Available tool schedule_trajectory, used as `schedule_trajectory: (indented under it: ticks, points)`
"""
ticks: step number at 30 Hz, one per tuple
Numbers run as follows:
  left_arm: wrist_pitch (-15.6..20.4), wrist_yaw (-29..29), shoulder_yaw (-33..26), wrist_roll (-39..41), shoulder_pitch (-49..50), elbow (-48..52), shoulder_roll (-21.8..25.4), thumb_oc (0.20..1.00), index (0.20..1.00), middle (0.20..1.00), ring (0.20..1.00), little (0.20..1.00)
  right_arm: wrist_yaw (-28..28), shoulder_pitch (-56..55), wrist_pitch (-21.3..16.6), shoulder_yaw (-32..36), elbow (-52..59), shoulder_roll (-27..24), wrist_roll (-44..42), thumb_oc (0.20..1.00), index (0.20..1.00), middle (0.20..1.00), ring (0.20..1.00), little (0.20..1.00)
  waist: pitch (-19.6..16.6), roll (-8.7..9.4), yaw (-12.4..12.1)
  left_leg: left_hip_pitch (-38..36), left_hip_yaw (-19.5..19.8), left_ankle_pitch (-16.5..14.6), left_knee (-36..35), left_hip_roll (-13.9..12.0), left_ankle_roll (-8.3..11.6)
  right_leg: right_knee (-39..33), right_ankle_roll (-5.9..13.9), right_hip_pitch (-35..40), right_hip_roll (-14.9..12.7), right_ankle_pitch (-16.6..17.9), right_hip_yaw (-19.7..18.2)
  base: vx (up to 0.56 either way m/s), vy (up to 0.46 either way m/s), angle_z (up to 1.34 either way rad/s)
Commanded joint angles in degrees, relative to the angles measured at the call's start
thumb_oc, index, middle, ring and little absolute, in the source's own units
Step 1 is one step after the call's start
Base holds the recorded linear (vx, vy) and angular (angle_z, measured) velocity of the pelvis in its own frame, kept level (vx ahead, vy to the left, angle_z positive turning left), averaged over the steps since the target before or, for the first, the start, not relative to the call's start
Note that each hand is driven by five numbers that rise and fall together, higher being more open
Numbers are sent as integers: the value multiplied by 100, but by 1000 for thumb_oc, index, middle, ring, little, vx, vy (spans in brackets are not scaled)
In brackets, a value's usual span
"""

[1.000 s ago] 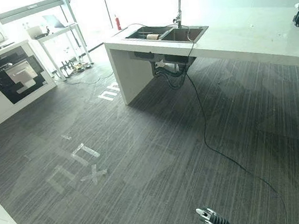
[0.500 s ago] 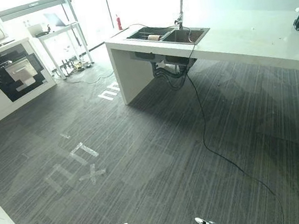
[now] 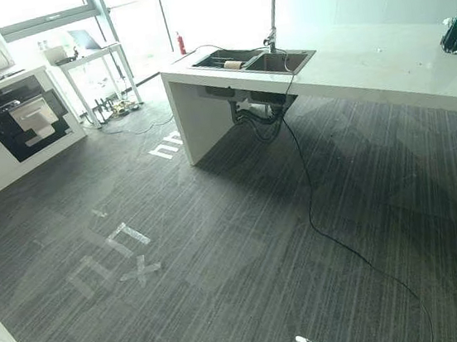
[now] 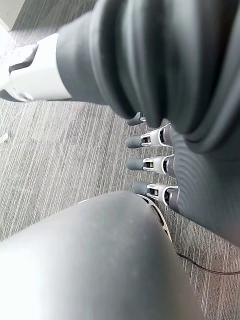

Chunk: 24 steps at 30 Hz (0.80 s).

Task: Place the dishes in the dishwasher.

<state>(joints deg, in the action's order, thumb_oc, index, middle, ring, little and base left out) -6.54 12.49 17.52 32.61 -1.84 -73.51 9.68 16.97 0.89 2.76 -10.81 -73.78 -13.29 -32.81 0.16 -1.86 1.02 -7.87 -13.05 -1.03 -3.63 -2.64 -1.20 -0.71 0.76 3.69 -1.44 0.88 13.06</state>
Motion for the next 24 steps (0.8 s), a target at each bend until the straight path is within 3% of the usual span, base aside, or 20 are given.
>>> schedule_trajectory:
  ticks: [1,3,4,5,11,13,14,15,16,18,19,21,23,24]
  points:
    - [275,63,-169,88,-433,-354,-100,1000,1000,1000,1000,1000,102,437,-333,-195,-385,196,-263,1000,1000,1000,1000,1000,-32,288,50,104,11,289,-137,53,188,-429,386,330,-209,375,12,3,-65,0]
    - [479,44,-135,117,-469,-297,-100,1000,1000,1000,1000,1000,114,468,-377,-225,-319,192,-319,1000,1000,1000,1000,1000,-36,285,52,105,14,296,-137,43,193,-429,378,335,-196,367,11,5,-61,1]
    - [990,-108,-98,193,-539,-178,-82,1000,1000,1000,1000,1000,138,519,-426,-261,-228,174,-414,1000,1000,1000,1000,1000,-44,284,53,102,20,302,-137,29,200,-429,362,347,-174,351,5,11,-85,2]
    - [1249,-224,-91,313,-593,-75,-54,1000,1000,1000,1000,1000,144,548,-479,-287,-173,156,-434,1000,1000,1000,1000,1000,-47,283,53,99,24,306,-137,20,203,-429,349,355,-156,336,-7,11,-131,2]
    - [1447,-537,-107,421,-801,753,98,1000,1000,1000,1000,1000,-36,734,-641,-471,327,42,-507,1000,1000,1000,1000,1000,120,301,2,58,61,422,3,-50,241,-343,219,381,-54,278,-73,-6,-99,2]
    - [1641,-656,-93,469,-881,972,121,1000,1000,1000,1000,1000,-137,894,-700,-566,495,-19,-493,1000,1000,1000,1000,1000,273,386,-26,359,43,148,791,-3,166,-201,119,326,-116,232,-92,-73,-99,2]
    - [1734,-888,-52,350,-985,1291,202,1000,1000,1000,1000,1000,-325,1065,-740,-679,733,-95,-495,1000,1000,1000,1000,1000,505,456,-72,863,49,203,1944,-92,172,-60,-25,284,-130,189,-131,-107,-126,0]
    - [1658,-908,-36,290,-1038,1462,226,1000,1000,1000,1000,1000,-378,1115,-753,-714,839,-126,-578,1000,1000,1000,1000,1000,617,485,-110,1274,129,445,2535,-152,234,-6,-109,257,-107,200,-171,69,-55,2]
    - [1651,-699,-10,143,-1013,1689,172,1000,1000,1000,1000,1000,-325,1088,-791,-706,1089,-154,-705,1000,1000,1000,1000,1000,821,352,-198,1828,148,1066,2440,-167,361,81,-191,364,70,128,-353,227,65,-4]
    - [1881,-681,37,10,-867,1877,124,1000,1000,1000,1000,1000,-372,954,-792,-709,1454,-159,-666,1000,1000,1000,1000,1000,867,227,-258,1900,124,1365,1570,-142,402,75,-167,473,171,55,-441,444,211,0]
    - [2013,-699,102,-98,-714,2105,142,1000,1000,1000,1000,1000,-458,779,-960,-751,1814,-217,-778,1000,1000,1000,1000,1000,900,169,-341,2052,185,1723,816,-148,467,20,-140,643,218,9,-523,551,257,-31]
    - [2058,-691,160,-155,-514,2438,194,1000,1000,1000,1000,1000,-479,575,-1116,-757,2129,-303,-926,1000,1000,1000,1000,1000,915,156,-421,2259,208,1893,307,-173,538,5,-107,821,224,-77,-600,473,228,-46]
    - [2127,-725,148,-138,-316,2730,225,1000,1000,1000,1000,1000,-405,456,-1185,-737,2369,-373,-897,1000,1000,1000,1000,1000,909,165,-460,2311,198,1908,239,-215,563,50,-58,923,156,-198,-600,496,351,-11]
    - [2104,-760,63,29,-135,3052,356,1000,1000,1000,1000,1000,-336,385,-1245,-722,2639,-386,-735,1000,1000,1000,1000,1000,762,222,-510,2188,-128,1585,223,-237,388,259,135,1052,-89,-486,-541,512,405,-62]
